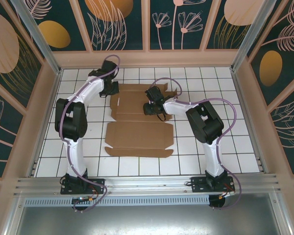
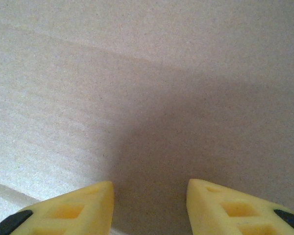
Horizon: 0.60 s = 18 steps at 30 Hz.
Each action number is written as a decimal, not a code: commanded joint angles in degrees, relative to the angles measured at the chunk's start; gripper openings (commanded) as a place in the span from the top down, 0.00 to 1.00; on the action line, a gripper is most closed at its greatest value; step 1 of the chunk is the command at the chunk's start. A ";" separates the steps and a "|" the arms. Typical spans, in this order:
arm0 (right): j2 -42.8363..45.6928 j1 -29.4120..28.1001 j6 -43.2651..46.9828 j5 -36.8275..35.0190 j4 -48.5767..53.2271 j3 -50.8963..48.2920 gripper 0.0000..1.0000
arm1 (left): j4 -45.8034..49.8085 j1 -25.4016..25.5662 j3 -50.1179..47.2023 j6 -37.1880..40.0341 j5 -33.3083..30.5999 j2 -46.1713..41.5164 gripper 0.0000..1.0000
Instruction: Fold the paper box
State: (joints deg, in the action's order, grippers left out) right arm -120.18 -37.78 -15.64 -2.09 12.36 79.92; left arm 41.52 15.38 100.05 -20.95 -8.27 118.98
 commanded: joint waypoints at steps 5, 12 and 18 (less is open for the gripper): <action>-4.13 -2.00 -1.42 -1.04 8.12 -2.36 0.56 | 2.51 1.02 1.55 1.08 -8.09 6.28 1.00; -6.02 -2.83 -2.20 -4.05 9.69 -0.47 0.56 | 3.65 5.64 4.95 1.18 -15.88 12.79 1.00; -5.34 -2.84 -2.06 -4.25 10.16 -0.30 0.56 | 3.45 6.18 6.16 0.42 -16.77 10.68 0.98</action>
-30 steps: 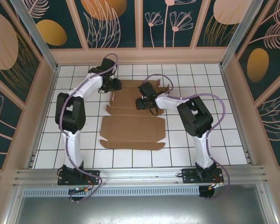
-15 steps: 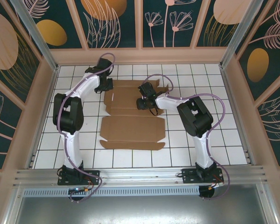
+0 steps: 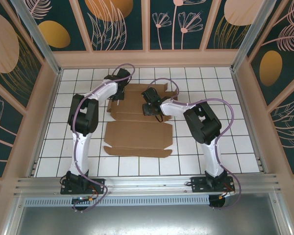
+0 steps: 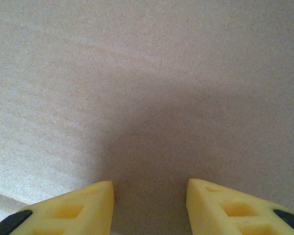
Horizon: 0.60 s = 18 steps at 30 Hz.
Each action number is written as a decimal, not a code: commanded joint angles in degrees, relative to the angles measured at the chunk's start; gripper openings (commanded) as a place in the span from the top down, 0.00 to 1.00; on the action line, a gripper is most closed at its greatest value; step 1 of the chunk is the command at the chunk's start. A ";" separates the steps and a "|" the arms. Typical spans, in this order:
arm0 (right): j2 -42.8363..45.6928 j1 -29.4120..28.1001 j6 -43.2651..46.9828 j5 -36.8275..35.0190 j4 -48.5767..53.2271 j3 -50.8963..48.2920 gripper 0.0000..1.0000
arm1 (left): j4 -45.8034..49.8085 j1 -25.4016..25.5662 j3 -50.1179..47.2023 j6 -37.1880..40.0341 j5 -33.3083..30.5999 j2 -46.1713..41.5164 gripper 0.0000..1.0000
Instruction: Fold the paper box
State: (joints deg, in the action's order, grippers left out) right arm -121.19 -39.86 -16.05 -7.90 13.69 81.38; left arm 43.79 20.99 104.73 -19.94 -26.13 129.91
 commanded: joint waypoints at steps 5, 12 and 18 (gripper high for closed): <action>0.47 0.28 -1.13 2.71 7.10 -3.20 0.52 | -0.69 -0.66 -0.64 -1.55 1.36 -8.14 0.75; 12.64 1.98 0.05 8.49 3.83 -3.25 0.42 | -5.21 -2.18 2.67 -3.07 10.44 -18.17 0.56; 18.66 8.18 1.28 11.68 1.22 -1.88 0.34 | -9.99 -2.00 -3.90 -6.87 24.70 -23.53 0.57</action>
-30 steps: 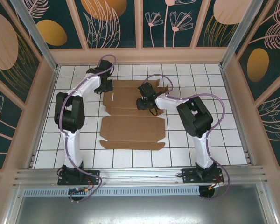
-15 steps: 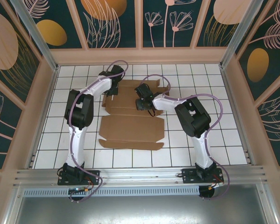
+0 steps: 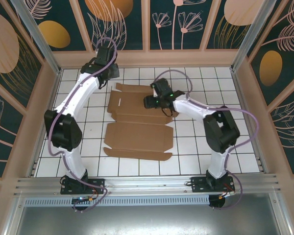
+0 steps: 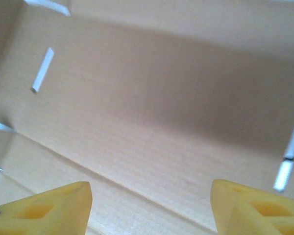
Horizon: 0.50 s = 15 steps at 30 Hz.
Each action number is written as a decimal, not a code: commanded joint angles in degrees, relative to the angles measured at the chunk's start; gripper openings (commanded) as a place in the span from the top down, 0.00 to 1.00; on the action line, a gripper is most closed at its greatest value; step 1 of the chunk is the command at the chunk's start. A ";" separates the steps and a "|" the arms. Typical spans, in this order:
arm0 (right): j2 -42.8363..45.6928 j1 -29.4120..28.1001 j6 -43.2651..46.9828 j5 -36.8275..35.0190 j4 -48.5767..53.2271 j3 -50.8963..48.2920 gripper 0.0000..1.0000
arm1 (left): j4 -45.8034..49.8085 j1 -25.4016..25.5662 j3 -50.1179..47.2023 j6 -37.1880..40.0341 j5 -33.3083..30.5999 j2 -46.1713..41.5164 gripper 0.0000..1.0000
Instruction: Fold the paper box
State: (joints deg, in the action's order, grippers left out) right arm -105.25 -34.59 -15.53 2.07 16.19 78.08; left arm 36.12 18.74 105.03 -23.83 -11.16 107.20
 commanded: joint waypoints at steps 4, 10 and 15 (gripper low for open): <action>1.21 9.30 0.87 2.22 -0.96 4.01 0.36 | -11.05 1.59 -17.48 -10.36 19.87 -4.68 0.62; -9.55 14.77 2.92 1.36 8.68 16.94 0.36 | -24.87 4.00 -34.51 -22.06 28.97 -6.02 0.66; -18.32 16.27 3.57 4.96 13.93 26.30 0.36 | -27.10 4.20 -39.16 -23.03 28.13 -1.98 0.68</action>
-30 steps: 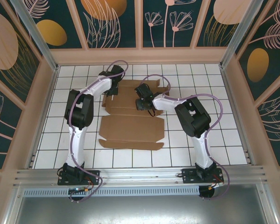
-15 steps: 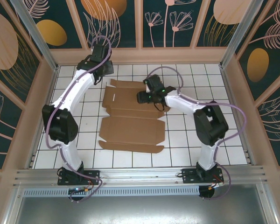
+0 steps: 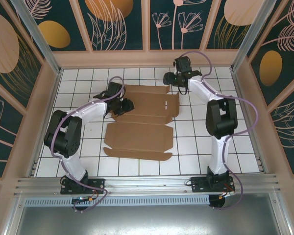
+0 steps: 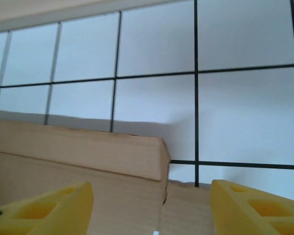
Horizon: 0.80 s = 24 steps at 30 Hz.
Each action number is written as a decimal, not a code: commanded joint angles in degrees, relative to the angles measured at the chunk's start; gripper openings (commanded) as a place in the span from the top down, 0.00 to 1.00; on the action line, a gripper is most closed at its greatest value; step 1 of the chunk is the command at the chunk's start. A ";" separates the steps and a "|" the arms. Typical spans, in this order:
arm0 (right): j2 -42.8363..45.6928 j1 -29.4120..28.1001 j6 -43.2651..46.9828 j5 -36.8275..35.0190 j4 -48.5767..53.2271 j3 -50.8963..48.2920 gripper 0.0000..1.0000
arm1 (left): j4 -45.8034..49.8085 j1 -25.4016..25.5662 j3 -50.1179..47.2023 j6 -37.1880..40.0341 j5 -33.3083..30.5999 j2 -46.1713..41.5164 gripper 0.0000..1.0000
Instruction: Fold the paper box
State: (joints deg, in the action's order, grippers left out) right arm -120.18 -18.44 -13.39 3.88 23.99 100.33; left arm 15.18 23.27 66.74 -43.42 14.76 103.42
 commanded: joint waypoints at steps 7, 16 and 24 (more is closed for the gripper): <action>-11.64 0.09 0.91 6.35 7.96 9.34 0.42 | -6.07 -0.32 -1.09 -4.05 0.55 5.38 0.68; -11.57 0.81 0.81 8.39 1.88 5.59 0.77 | -5.71 -0.30 -0.73 -3.35 -0.86 8.63 0.69; -2.89 -0.82 3.37 1.27 -10.73 -7.69 0.93 | -2.69 -0.36 4.43 -1.65 -0.63 8.58 0.65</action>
State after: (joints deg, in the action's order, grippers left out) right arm -128.92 -18.24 -11.66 9.13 19.35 97.47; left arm 10.74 23.20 68.18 -46.35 14.52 111.46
